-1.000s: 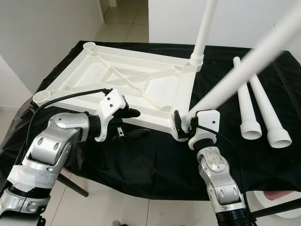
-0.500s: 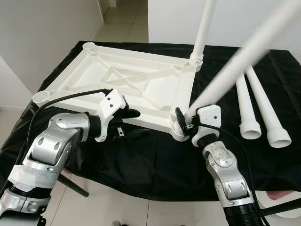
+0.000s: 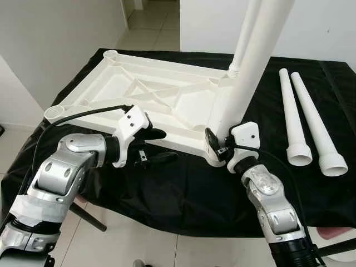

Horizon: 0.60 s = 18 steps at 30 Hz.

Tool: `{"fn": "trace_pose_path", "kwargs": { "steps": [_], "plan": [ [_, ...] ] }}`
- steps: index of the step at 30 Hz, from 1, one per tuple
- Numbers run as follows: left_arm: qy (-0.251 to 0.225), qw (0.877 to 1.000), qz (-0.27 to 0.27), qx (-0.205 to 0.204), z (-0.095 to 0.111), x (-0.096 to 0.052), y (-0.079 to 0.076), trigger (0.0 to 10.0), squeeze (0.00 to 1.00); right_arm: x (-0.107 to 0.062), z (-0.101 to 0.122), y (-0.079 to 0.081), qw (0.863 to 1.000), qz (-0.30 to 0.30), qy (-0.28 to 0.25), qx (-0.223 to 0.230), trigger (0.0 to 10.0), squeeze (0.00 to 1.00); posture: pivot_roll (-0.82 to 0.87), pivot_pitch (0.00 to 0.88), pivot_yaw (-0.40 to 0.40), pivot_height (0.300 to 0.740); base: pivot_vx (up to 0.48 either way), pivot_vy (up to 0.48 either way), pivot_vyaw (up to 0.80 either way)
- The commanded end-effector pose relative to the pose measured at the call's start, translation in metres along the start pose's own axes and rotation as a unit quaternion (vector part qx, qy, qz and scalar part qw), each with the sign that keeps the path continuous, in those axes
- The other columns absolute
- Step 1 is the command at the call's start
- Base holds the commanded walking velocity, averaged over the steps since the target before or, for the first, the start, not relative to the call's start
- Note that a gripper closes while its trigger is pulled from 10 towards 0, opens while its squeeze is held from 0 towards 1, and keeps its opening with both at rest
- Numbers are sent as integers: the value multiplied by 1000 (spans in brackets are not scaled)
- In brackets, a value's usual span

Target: Building children table

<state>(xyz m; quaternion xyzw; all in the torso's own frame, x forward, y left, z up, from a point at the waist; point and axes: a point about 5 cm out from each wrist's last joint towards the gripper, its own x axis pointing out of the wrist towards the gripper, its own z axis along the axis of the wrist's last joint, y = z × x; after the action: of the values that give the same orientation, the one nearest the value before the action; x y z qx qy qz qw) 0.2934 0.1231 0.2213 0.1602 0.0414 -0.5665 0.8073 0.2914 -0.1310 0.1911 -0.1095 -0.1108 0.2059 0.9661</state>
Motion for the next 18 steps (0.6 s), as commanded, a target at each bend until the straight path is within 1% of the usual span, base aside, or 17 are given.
{"fn": "trace_pose_path", "kwargs": {
  "steps": [1,2,7,10,12,14,15,17,18],
  "plan": [
    [3,1000,20,4,-1,-1,2,10000,0,-1,-4,1,999,21,17,20,10000,0,-88,114,87,740,0,0,0],
    [3,1000,20,4,-1,-1,2,10000,0,-1,-4,-1,999,34,22,24,10000,0,-88,120,91,740,0,0,0],
    [3,1000,19,4,0,-1,2,10000,0,0,-3,-4,998,58,26,28,10000,0,-88,120,91,740,0,0,0],
    [3,1000,19,4,0,-1,3,10000,0,1,-5,-9,993,107,44,24,10000,0,-87,124,94,740,0,0,0],
    [3,1000,19,4,0,-1,3,10000,0,1,-5,-9,993,107,44,24,10000,0,-87,124,94,740,0,0,0],
    [3,1000,19,4,0,-2,3,10000,0,3,-11,-13,987,142,61,33,10000,0,-87,127,96,740,0,0,0],
    [3,1000,19,4,0,-2,3,10000,0,3,-11,-13,987,142,61,33,10000,0,-87,127,96,740,0,0,0],
    [4,1000,20,4,0,-2,3,10000,0,7,-18,-21,984,151,90,36,10000,0,-82,130,98,740,0,0,0],
    [4,1000,20,4,0,-2,3,10000,0,7,-18,-21,984,151,90,36,10000,0,-82,130,98,740,0,0,0]
  ]
}}
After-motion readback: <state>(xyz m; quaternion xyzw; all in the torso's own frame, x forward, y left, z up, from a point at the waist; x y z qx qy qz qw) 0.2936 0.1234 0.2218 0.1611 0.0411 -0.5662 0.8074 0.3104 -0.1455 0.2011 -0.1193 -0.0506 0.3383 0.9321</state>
